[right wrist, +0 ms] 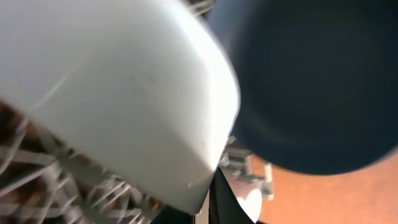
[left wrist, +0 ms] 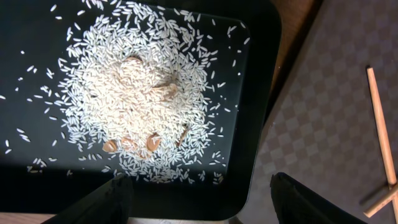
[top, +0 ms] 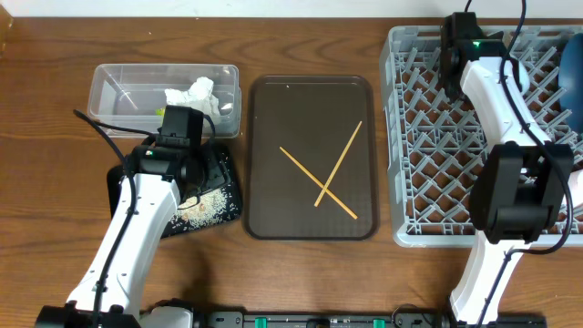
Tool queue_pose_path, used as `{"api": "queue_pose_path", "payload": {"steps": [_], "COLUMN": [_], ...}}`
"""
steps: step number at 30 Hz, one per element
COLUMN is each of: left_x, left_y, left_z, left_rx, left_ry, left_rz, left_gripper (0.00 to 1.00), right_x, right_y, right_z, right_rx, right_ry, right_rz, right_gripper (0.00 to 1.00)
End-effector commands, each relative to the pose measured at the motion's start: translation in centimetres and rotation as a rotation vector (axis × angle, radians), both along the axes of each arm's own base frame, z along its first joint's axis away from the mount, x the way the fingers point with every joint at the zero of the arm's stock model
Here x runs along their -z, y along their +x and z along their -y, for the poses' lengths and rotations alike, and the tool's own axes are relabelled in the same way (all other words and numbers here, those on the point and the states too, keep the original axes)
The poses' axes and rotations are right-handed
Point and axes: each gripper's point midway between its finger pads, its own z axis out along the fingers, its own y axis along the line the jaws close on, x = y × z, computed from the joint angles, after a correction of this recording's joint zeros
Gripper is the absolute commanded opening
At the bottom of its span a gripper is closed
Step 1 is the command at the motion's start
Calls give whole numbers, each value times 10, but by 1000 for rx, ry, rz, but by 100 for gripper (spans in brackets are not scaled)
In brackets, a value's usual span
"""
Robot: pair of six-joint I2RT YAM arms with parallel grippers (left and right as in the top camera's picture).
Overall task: Sort waste into correct bins and load items into the dishwasher rack
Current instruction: 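Carry the light-blue bowl into the rack with the right gripper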
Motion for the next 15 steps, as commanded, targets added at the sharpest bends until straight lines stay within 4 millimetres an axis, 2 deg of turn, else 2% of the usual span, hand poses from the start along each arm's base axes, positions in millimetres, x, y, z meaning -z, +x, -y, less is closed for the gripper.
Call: {"api": "queue_pose_path", "payload": {"steps": [1, 5, 9, 11, 15], "left_x": [-3, -3, -3, -3, -3], "left_y": [2, 2, 2, 2, 2], "left_z": [-3, -3, -3, -3, -3], "left_rx": [-19, -19, -18, -19, -19], "left_ry": [7, 7, 8, 7, 7], "left_rz": [10, 9, 9, 9, 10], "left_gripper": [74, 74, 74, 74, 74], "right_x": [38, 19, -14, -30, -53], "right_y": [-4, -3, -1, -2, -9], "right_z": [-33, -51, -80, -106, -169], "right_rx": [-14, -36, -116, -177, -344], "right_ry": [239, 363, 537, 669, 954], "right_rz": [-15, 56, 151, 190, 198], "right_gripper": [4, 7, 21, 28, 33]}}
